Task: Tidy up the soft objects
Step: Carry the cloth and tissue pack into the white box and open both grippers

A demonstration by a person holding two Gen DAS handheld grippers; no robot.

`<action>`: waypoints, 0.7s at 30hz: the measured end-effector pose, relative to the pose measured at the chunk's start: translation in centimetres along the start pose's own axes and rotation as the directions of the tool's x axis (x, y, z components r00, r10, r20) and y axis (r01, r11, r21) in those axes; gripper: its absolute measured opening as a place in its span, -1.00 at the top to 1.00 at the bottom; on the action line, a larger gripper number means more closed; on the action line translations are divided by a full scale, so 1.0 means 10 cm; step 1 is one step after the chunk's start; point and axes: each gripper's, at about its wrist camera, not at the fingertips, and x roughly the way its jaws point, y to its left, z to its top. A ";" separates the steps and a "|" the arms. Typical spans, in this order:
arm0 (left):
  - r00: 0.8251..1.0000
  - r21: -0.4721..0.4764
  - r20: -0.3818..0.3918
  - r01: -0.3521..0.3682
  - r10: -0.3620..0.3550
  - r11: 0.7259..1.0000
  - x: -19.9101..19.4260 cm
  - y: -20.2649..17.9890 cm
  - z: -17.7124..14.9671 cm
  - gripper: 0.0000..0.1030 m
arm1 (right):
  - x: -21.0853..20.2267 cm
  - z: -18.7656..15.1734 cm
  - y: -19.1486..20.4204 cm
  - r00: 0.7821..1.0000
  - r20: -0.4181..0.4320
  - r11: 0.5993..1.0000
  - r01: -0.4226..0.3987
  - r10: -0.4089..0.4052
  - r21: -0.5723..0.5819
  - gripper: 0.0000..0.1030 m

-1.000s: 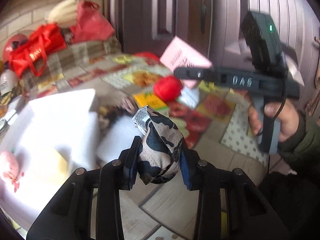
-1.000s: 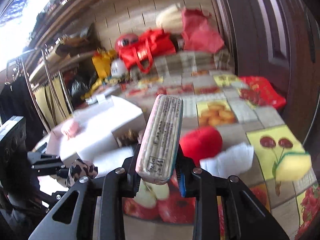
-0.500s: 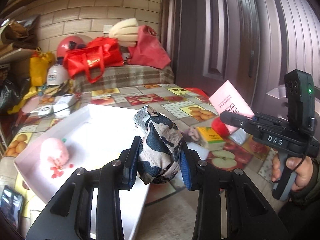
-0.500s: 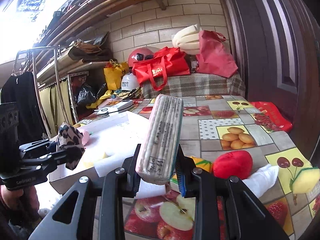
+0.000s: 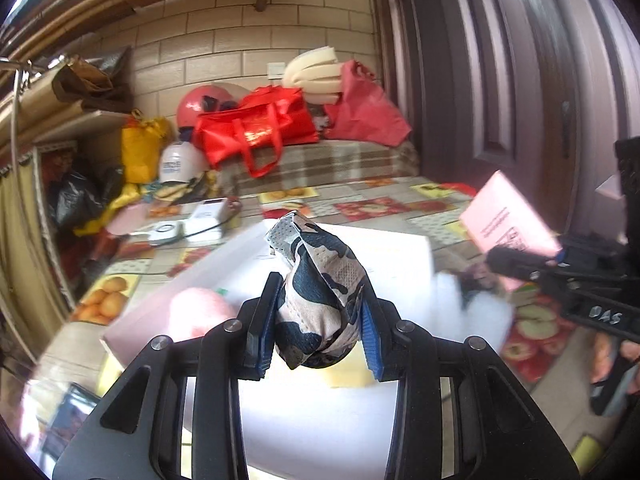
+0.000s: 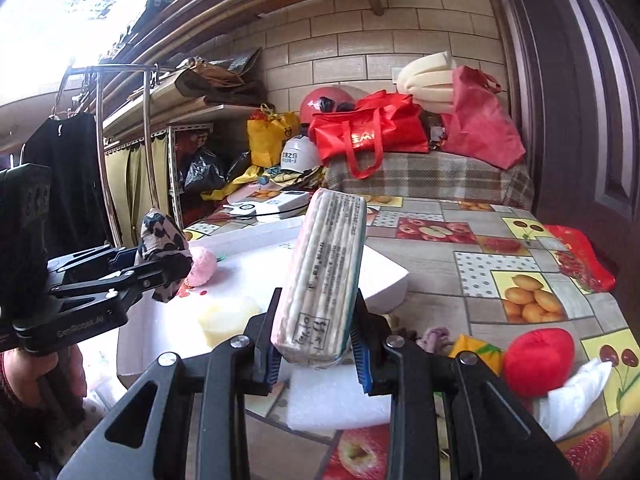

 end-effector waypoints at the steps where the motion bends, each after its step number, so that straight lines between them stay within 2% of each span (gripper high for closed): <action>1: 1.000 -0.032 -0.008 0.003 -0.003 0.999 0.02 0.08 -0.01 0.32 | 0.03 0.00 0.01 1.000 -0.006 1.000 -0.004 0.004 0.002 0.44; 7: 0.999 -0.075 -0.017 -0.052 0.051 0.996 0.09 0.34 -0.03 0.32 | 0.25 0.01 0.09 0.999 -0.041 1.000 -0.015 0.015 0.001 0.44; 16: 0.997 -0.075 -0.054 -0.059 0.055 0.995 0.26 0.45 -0.01 0.31 | 0.51 0.08 0.38 0.998 -0.061 0.996 -0.031 0.026 -0.080 0.44; 21: 0.993 -0.101 -0.090 -0.087 0.078 0.991 0.38 0.55 0.01 0.31 | 0.74 0.14 0.38 0.995 -0.090 0.999 -0.034 0.030 -0.039 0.44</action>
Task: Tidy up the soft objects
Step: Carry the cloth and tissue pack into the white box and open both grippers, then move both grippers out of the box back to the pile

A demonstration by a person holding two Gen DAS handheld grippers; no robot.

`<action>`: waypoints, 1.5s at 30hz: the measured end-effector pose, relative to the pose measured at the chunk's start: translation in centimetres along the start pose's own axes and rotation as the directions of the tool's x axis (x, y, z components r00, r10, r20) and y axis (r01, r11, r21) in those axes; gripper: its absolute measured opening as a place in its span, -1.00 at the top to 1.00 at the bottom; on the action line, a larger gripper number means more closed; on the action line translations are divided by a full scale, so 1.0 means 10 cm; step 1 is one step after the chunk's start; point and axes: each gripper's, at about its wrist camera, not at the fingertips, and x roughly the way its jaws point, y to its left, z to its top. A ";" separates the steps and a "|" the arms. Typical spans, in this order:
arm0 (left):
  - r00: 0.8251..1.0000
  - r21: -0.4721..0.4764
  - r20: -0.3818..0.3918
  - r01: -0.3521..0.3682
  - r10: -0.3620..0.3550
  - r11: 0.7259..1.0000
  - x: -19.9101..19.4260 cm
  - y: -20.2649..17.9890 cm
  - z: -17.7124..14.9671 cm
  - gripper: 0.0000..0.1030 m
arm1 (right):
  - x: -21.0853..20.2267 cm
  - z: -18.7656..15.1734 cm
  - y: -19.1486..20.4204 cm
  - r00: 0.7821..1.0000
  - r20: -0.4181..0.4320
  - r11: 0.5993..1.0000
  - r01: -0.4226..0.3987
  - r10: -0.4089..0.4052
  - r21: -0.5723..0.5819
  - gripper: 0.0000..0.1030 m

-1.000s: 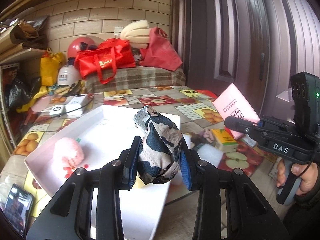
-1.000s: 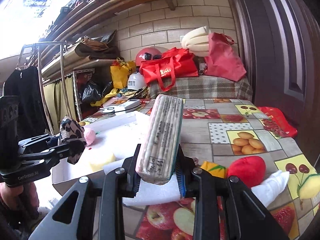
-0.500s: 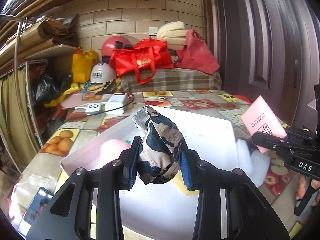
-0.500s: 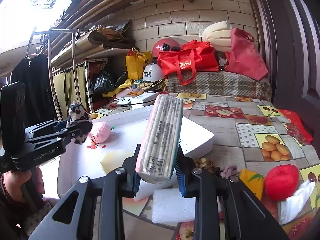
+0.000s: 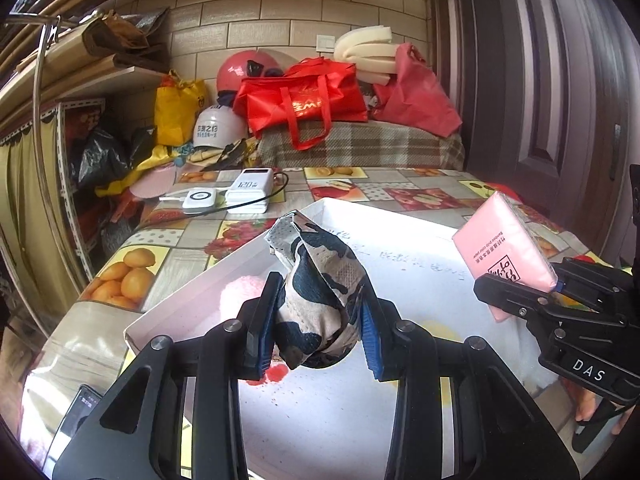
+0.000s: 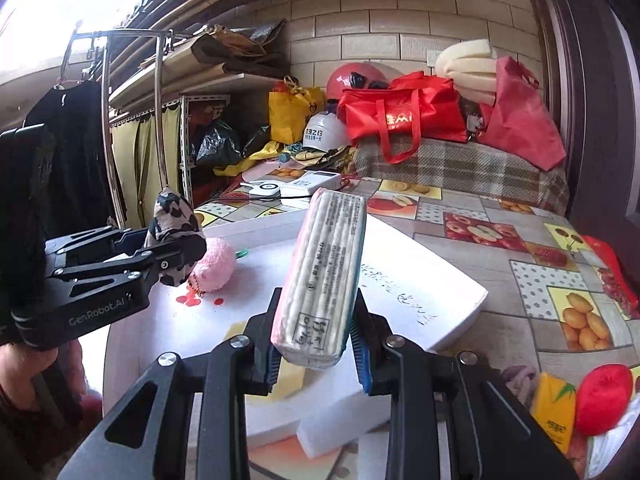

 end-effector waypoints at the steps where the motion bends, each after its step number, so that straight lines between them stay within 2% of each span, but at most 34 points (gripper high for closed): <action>1: 1.000 0.001 -0.007 -0.002 0.002 1.000 0.02 0.00 0.00 0.31 | 0.04 0.02 -0.01 1.000 -0.005 1.000 0.002 -0.002 0.007 0.44; 8: 0.998 0.010 -0.061 -0.020 0.021 1.000 0.14 -0.02 0.01 0.29 | 0.30 0.10 0.13 0.999 -0.050 1.000 0.006 -0.007 -0.025 0.42; 10: 0.996 0.002 -0.070 -0.054 0.054 0.999 0.15 0.00 0.01 0.08 | 0.35 0.10 0.18 0.997 -0.075 0.998 0.027 -0.031 -0.051 0.33; 11: 0.996 -0.002 -0.063 -0.071 0.070 0.998 0.14 0.01 0.00 -0.09 | 0.33 0.09 0.21 0.997 -0.070 0.997 0.037 -0.042 -0.066 -0.04; 12: 0.994 -0.016 -0.050 -0.102 0.101 0.995 0.11 0.03 0.00 -0.29 | 0.30 0.09 0.22 0.997 -0.054 0.996 0.045 -0.049 -0.071 -0.55; 13: 0.993 -0.033 -0.036 -0.114 0.112 0.993 0.08 0.06 -0.01 -0.43 | 0.26 0.09 0.20 0.998 -0.033 0.996 0.057 -0.060 -0.063 -0.67; 14: 0.992 -0.050 -0.028 -0.126 0.125 0.991 0.06 0.09 -0.01 -0.65 | 0.22 0.08 0.17 0.998 -0.016 0.997 0.053 -0.054 -0.054 -0.68; 15: 0.991 -0.061 -0.024 -0.132 0.131 0.989 0.04 0.11 -0.01 -0.74 | 0.21 0.08 0.16 0.999 -0.009 0.998 0.049 -0.050 -0.045 -0.69; 25: 0.989 -0.045 0.020 -0.143 0.144 0.989 -0.03 0.08 -0.01 -0.74 | 0.11 0.11 0.14 0.995 0.040 0.995 0.095 -0.094 -0.022 -0.75; 27: 0.989 -0.047 0.036 -0.142 0.144 0.989 -0.06 0.08 -0.02 -0.74 | 0.08 0.10 0.12 0.987 0.048 0.988 0.157 -0.156 -0.002 -0.75; 29: 0.988 -0.041 0.059 -0.143 0.145 0.989 -0.11 0.06 -0.02 -0.74 | 0.07 0.10 0.09 0.966 0.043 0.967 0.253 -0.254 0.019 -0.75; 30: 0.986 -0.036 0.075 -0.145 0.147 0.989 -0.14 0.05 -0.02 -0.74 | 0.07 0.10 0.08 0.962 0.039 0.963 0.269 -0.270 0.024 -0.75; 33: 0.982 -0.021 0.129 -0.134 0.136 0.991 -0.25 -0.01 -0.03 -0.74 | 0.03 0.09 0.07 0.964 0.045 0.965 0.261 -0.262 0.030 -0.75; 35: 0.989 -0.032 0.115 -0.085 0.088 0.996 -0.27 -0.05 -0.05 -0.74 | -0.04 0.07 0.07 0.966 0.067 0.968 0.248 -0.250 0.034 -0.75; 45: 0.993 -0.005 0.109 -0.050 0.051 0.999 -0.35 -0.27 -0.08 -0.74 | -0.22 -0.01 -0.03 0.970 0.101 0.972 0.212 -0.222 0.099 -0.77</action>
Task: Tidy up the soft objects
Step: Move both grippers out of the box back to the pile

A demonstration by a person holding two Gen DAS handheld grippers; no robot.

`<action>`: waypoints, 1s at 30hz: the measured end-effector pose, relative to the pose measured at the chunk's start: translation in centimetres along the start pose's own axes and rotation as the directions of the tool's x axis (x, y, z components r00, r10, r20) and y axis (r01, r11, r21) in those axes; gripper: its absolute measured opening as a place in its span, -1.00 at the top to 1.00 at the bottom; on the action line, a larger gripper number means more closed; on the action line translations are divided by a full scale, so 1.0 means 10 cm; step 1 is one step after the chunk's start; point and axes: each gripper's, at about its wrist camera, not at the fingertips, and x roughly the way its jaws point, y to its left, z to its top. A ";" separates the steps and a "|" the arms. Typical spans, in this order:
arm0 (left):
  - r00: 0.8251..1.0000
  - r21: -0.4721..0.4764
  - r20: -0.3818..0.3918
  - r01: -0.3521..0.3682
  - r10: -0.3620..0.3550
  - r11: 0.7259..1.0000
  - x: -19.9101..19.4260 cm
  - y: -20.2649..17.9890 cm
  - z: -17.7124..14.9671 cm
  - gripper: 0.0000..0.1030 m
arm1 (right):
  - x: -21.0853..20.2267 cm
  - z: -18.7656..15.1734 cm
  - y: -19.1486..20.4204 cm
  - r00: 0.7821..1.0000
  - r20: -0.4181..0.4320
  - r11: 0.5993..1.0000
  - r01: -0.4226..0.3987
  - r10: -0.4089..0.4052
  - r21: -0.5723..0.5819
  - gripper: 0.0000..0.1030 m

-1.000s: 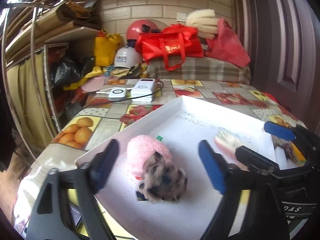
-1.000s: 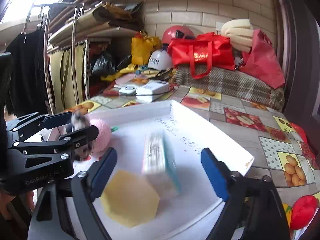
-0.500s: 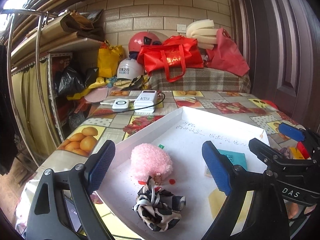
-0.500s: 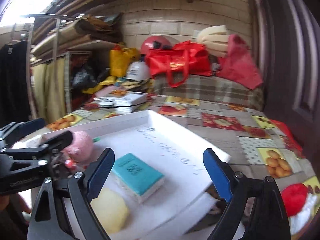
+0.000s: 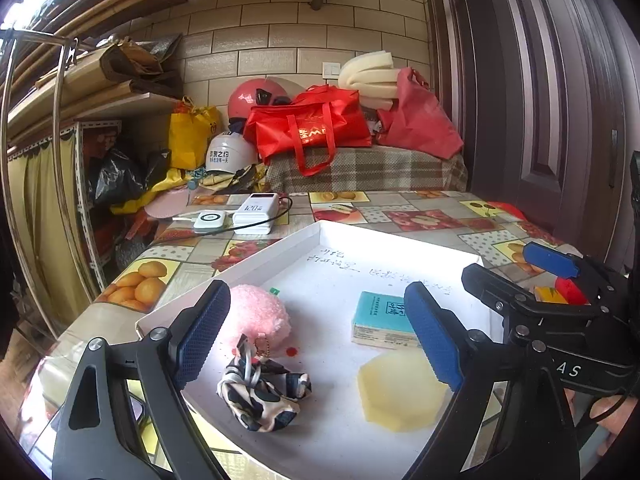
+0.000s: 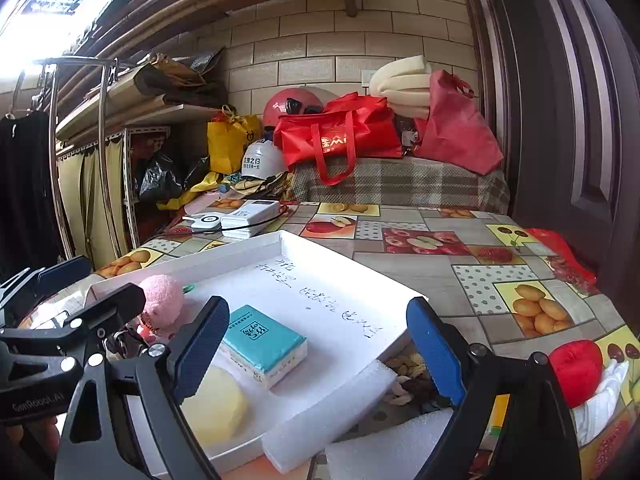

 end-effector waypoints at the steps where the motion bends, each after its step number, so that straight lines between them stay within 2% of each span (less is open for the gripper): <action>1: 1.000 -0.005 -0.001 0.003 -0.003 1.000 -0.01 0.00 0.00 -0.74 | 0.00 0.00 0.00 1.000 0.001 1.000 -0.001 0.001 0.003 -0.78; 4: 1.000 -0.013 0.013 0.015 -0.015 1.000 -0.05 -0.01 -0.01 -0.74 | -0.05 -0.02 -0.03 1.000 0.016 1.000 -0.005 0.005 0.014 -0.83; 6: 0.999 -0.012 0.048 0.025 -0.025 1.000 -0.14 -0.04 0.00 -0.74 | -0.13 -0.02 -0.08 0.999 0.039 0.999 -0.006 0.005 0.031 -0.98; 10: 0.994 0.018 0.101 0.037 -0.038 0.999 -0.28 -0.15 0.01 -0.74 | -0.33 -0.03 -0.31 0.995 0.096 0.997 -0.032 0.025 0.075 -1.00; 14: 0.985 -0.013 0.093 0.148 -0.146 0.989 -0.33 -0.21 0.02 -0.74 | -0.56 -0.06 -0.58 0.994 0.108 0.999 0.032 -0.036 0.040 -1.00; 16: 0.977 -0.023 0.074 0.201 -0.198 0.979 -0.31 -0.26 0.03 -0.74 | -0.61 -0.08 -0.75 0.993 0.061 0.994 0.098 -0.101 0.045 -1.00; 18: 0.965 -0.015 0.037 0.259 -0.258 0.966 -0.26 -0.35 0.03 -0.73 | -0.62 -0.14 -1.00 0.994 -0.002 0.992 0.110 -0.110 0.056 -1.00; 21: 0.933 -0.003 -0.046 0.358 -0.358 0.934 -0.19 -0.53 0.02 -0.73 | -0.68 -0.22 -1.35 0.994 -0.076 0.991 0.087 -0.080 0.101 -1.00; 23: 0.917 0.064 -0.112 0.392 -0.384 0.918 -0.14 -0.75 -0.02 -0.73 | -0.80 -0.26 -1.66 0.996 -0.068 0.983 0.066 -0.055 0.171 -1.00; 25: 0.891 0.114 -0.166 0.442 -0.422 0.890 -0.11 -0.94 -0.04 -0.73 | -0.90 -0.28 -1.87 0.993 -0.063 0.973 0.108 -0.097 0.205 -1.00; 27: 0.842 0.134 -0.234 0.523 -0.486 0.842 -0.07 -1.14 -0.07 -0.73 | -0.95 -0.32 -2.08 0.988 -0.080 0.959 0.149 -0.134 0.242 -1.00; 29: 0.785 0.155 -0.329 0.593 -0.525 0.790 0.01 -1.38 -0.12 -0.73 | -0.99 -0.36 -2.26 0.985 -0.102 0.939 0.166 -0.141 0.301 -1.00; 30: 0.768 0.166 -0.358 0.612 -0.531 0.773 0.05 -1.49 -0.15 -0.73 | -1.00 -0.38 -2.32 0.985 -0.108 0.930 0.163 -0.135 0.331 -1.00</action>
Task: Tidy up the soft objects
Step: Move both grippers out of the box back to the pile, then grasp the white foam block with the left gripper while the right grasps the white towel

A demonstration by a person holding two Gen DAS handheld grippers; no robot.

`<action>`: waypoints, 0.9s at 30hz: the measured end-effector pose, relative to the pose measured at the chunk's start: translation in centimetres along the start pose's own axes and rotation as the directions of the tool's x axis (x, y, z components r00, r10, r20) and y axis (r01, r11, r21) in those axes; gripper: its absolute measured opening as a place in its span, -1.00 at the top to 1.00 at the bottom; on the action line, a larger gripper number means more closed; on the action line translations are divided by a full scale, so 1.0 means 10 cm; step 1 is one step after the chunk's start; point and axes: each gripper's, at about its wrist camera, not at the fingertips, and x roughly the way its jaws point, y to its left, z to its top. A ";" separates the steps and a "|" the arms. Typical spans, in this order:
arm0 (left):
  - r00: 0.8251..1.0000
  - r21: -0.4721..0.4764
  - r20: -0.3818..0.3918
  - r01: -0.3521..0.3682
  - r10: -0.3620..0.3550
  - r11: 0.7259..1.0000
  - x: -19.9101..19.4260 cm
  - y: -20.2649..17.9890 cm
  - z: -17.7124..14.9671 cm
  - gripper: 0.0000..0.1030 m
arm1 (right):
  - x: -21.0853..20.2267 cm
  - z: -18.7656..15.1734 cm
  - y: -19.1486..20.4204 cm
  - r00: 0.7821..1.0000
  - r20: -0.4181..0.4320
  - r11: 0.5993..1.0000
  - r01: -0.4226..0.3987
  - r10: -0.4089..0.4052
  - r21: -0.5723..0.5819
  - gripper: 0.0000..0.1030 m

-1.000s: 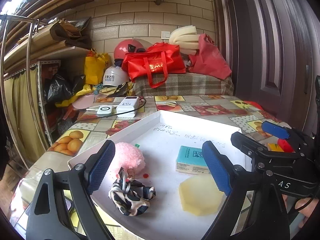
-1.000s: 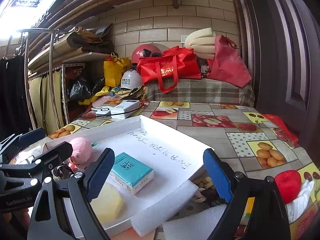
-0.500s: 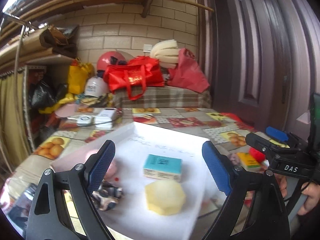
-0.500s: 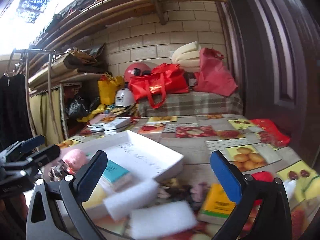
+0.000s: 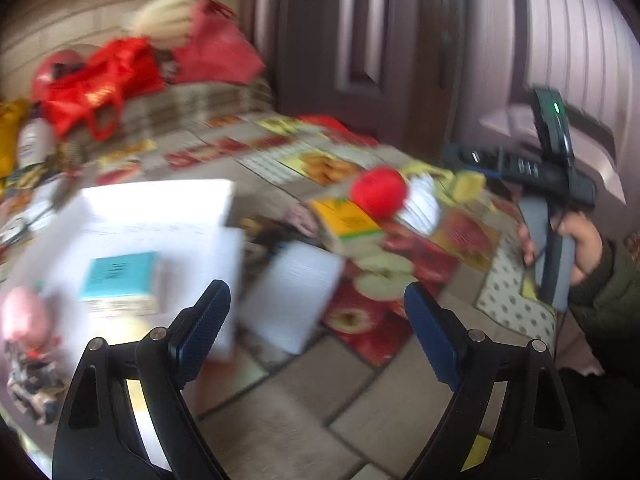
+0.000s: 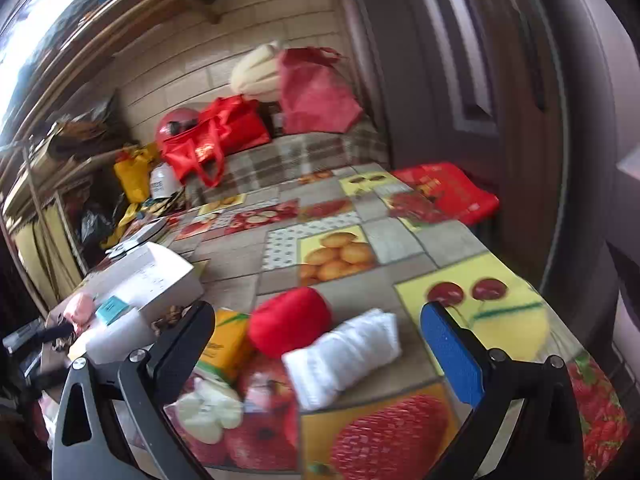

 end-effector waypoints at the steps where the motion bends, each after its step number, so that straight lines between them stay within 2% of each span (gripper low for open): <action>1: 0.999 0.019 -0.028 0.019 -0.019 1.000 0.09 -0.06 0.03 -0.73 | 0.01 0.00 -0.05 1.000 -0.010 0.999 -0.008 0.008 0.032 -1.00; 4: 0.995 0.041 -0.098 0.011 -0.007 0.999 0.38 -0.13 0.13 -0.73 | 0.06 -0.01 -0.10 0.999 -0.040 0.997 -0.010 0.013 0.072 -1.00; 6: 0.987 0.039 -0.150 -0.048 0.053 0.998 0.55 -0.12 0.16 -0.73 | 0.07 -0.01 -0.13 0.999 -0.051 0.997 -0.009 0.013 0.076 -1.00; 7: 0.984 0.044 -0.159 -0.074 0.080 0.996 0.59 -0.13 0.17 -0.73 | 0.07 -0.01 -0.13 0.998 -0.059 0.997 -0.001 0.006 0.077 -1.00; 9: 0.984 0.049 -0.156 -0.084 0.091 0.995 0.60 -0.13 0.18 -0.73 | 0.12 -0.03 -0.16 0.994 -0.110 0.998 0.012 -0.004 0.067 -1.00; 11: 0.984 0.048 -0.156 -0.085 0.091 0.995 0.60 -0.13 0.17 -0.73 | 0.21 -0.07 -0.12 0.981 -0.196 0.999 -0.001 0.009 0.038 -1.00; 15: 0.990 0.047 -0.123 -0.063 0.068 0.997 0.54 -0.11 0.19 -0.73 | 0.34 -0.14 -0.02 0.956 -0.294 0.999 -0.021 0.007 -0.045 -1.00; 20: 0.980 0.034 -0.164 -0.105 0.109 0.994 0.64 -0.07 0.20 -0.73 | 0.62 -0.13 0.15 0.924 -0.371 0.983 0.019 -0.088 -0.185 -0.99; 22: 0.977 0.048 -0.180 -0.109 0.116 0.993 0.67 -0.09 0.19 -0.73 | 0.74 -0.13 0.16 0.914 -0.389 0.977 0.031 -0.113 -0.211 -0.86; 23: 0.974 0.062 -0.189 -0.117 0.127 0.991 0.69 -0.11 0.19 -0.73 | 0.78 -0.13 0.15 0.912 -0.393 0.974 0.035 -0.122 -0.222 -0.58; 24: 0.971 0.080 -0.194 -0.123 0.136 0.989 0.71 -0.13 0.18 -0.73 | 0.80 -0.14 0.15 0.909 -0.399 0.974 0.033 -0.123 -0.224 -0.39; 25: 0.972 0.093 -0.197 -0.113 0.130 0.989 0.71 -0.16 0.17 -0.73 | 0.79 -0.14 0.16 0.911 -0.394 0.973 0.033 -0.123 -0.228 -0.36; 26: 0.974 0.099 -0.196 -0.097 0.115 0.990 0.69 -0.18 0.16 -0.73 | 0.75 -0.13 0.17 0.918 -0.382 0.973 0.019 -0.107 -0.228 -0.17; 27: 0.977 0.099 -0.194 -0.072 0.090 0.992 0.66 -0.21 0.14 -0.73 | 0.72 -0.13 0.18 0.923 -0.373 0.974 0.006 -0.092 -0.225 -0.15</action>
